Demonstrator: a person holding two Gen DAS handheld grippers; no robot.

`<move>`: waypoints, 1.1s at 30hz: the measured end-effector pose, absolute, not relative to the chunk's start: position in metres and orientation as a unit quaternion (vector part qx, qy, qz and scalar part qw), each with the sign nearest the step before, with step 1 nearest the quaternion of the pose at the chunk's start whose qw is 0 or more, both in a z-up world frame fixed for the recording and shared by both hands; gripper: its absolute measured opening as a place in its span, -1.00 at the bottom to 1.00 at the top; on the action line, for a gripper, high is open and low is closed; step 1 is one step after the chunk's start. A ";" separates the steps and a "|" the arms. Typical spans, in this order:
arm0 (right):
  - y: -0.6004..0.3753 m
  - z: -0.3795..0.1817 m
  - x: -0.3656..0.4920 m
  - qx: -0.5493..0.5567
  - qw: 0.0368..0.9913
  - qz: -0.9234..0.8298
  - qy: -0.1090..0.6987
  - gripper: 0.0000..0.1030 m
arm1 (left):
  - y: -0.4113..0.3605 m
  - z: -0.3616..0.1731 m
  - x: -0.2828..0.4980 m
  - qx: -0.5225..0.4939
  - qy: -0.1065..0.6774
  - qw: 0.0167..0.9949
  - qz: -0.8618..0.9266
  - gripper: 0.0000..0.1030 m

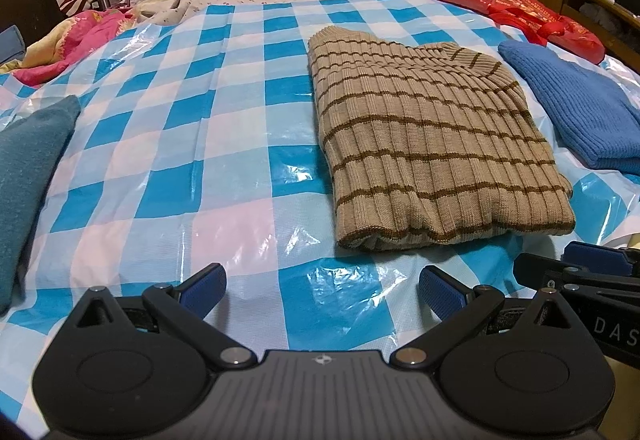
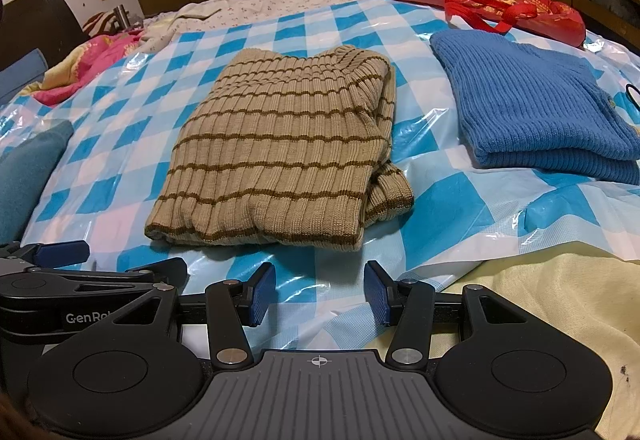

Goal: Fold small clothes

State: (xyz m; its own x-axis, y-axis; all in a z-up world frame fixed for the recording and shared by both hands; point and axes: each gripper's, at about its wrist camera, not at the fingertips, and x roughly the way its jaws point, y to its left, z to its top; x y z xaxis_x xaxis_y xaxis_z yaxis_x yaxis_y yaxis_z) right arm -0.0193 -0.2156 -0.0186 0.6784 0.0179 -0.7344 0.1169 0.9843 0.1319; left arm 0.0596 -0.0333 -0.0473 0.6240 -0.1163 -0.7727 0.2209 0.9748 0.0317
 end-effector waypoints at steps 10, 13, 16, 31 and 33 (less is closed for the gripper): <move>-0.215 -0.019 -0.020 0.084 0.912 -0.027 0.400 -0.06 | -0.033 -0.047 0.059 0.062 0.423 0.899 -0.093 1.00; -0.215 -0.018 -0.020 0.084 0.912 -0.027 0.400 -0.06 | -0.033 -0.047 0.059 0.062 0.423 0.899 -0.093 1.00; -0.215 -0.018 -0.020 0.084 0.912 -0.027 0.400 -0.06 | -0.033 -0.047 0.059 0.063 0.422 0.899 -0.093 1.00; -0.215 -0.019 -0.020 0.084 0.912 -0.028 0.400 -0.06 | -0.032 -0.045 0.057 0.065 0.420 0.901 -0.090 1.00; -0.215 -0.018 -0.020 0.083 0.912 -0.028 0.400 -0.06 | -0.033 -0.046 0.057 0.065 0.420 0.901 -0.090 1.00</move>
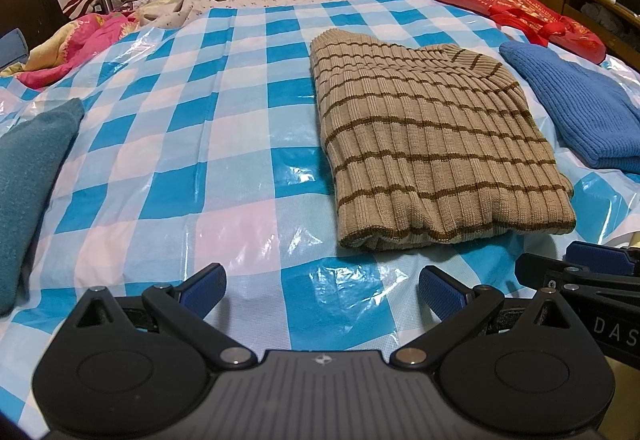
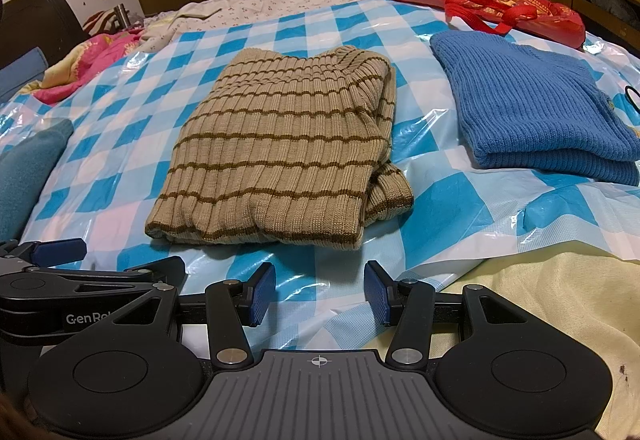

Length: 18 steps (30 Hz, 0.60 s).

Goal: Fold small clothes

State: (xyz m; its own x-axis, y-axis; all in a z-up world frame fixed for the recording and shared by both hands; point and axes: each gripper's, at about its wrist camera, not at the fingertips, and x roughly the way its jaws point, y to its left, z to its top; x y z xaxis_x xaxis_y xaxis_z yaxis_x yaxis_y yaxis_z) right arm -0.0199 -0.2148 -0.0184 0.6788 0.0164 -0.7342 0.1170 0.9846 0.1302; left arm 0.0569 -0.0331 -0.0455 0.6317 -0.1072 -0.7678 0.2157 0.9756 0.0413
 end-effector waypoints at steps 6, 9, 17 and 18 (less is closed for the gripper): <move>-0.215 -0.018 -0.020 0.084 0.912 -0.028 0.400 -0.06 | -0.033 -0.045 0.057 0.065 0.420 0.901 -0.090 1.00; -0.215 -0.018 -0.020 0.084 0.912 -0.028 0.400 -0.06 | -0.033 -0.045 0.057 0.065 0.419 0.901 -0.089 1.00; -0.214 -0.018 -0.020 0.083 0.912 -0.028 0.400 -0.06 | -0.033 -0.045 0.055 0.068 0.416 0.903 -0.086 1.00; -0.214 -0.018 -0.020 0.083 0.912 -0.028 0.400 -0.06 | -0.033 -0.045 0.055 0.068 0.416 0.903 -0.086 1.00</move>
